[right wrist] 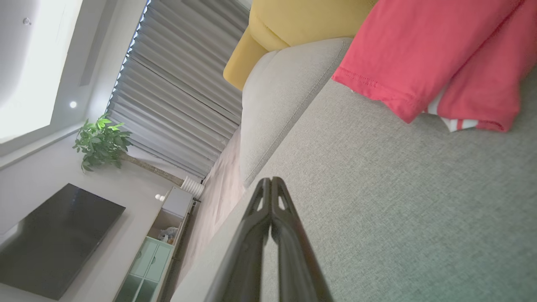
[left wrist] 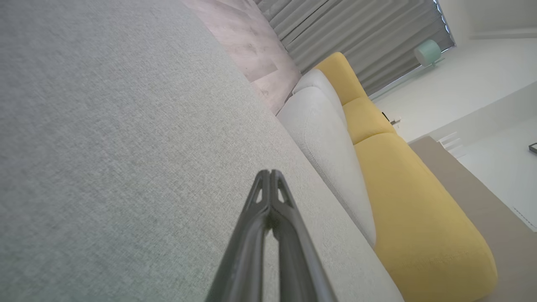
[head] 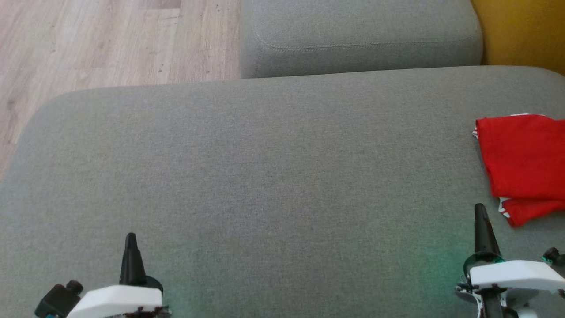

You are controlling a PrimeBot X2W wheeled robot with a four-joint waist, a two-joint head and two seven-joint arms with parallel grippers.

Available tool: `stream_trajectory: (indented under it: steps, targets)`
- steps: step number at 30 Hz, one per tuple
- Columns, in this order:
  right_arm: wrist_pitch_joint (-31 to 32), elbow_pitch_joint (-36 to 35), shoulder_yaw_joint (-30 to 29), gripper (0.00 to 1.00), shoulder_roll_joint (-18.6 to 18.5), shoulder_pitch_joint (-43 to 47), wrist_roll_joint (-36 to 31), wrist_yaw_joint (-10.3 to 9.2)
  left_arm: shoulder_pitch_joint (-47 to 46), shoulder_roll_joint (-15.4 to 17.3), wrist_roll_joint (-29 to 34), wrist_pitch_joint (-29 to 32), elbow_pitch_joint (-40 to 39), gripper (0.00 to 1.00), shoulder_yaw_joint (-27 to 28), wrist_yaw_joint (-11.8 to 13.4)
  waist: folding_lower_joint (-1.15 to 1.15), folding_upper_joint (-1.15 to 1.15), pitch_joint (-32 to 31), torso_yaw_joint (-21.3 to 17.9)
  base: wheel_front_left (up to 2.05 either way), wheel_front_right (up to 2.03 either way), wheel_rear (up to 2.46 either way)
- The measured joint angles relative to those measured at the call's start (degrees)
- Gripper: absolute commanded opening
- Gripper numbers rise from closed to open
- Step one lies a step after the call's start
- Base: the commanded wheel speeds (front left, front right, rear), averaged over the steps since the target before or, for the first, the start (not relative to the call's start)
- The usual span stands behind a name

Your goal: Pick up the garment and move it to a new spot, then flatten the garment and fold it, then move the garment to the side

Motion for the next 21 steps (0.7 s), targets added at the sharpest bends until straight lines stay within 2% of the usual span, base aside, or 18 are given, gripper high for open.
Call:
stream_trajectory:
  steps: [21]
  targets:
    - [3.3,1.5,-1.9,0.0,-0.1,-2.7,14.4,0.0,-2.7,0.0,-13.5,3.5,1.9,0.0,2.5,-2.4,0.0,0.0,0.0,-0.8,0.0,0.0,0.0]
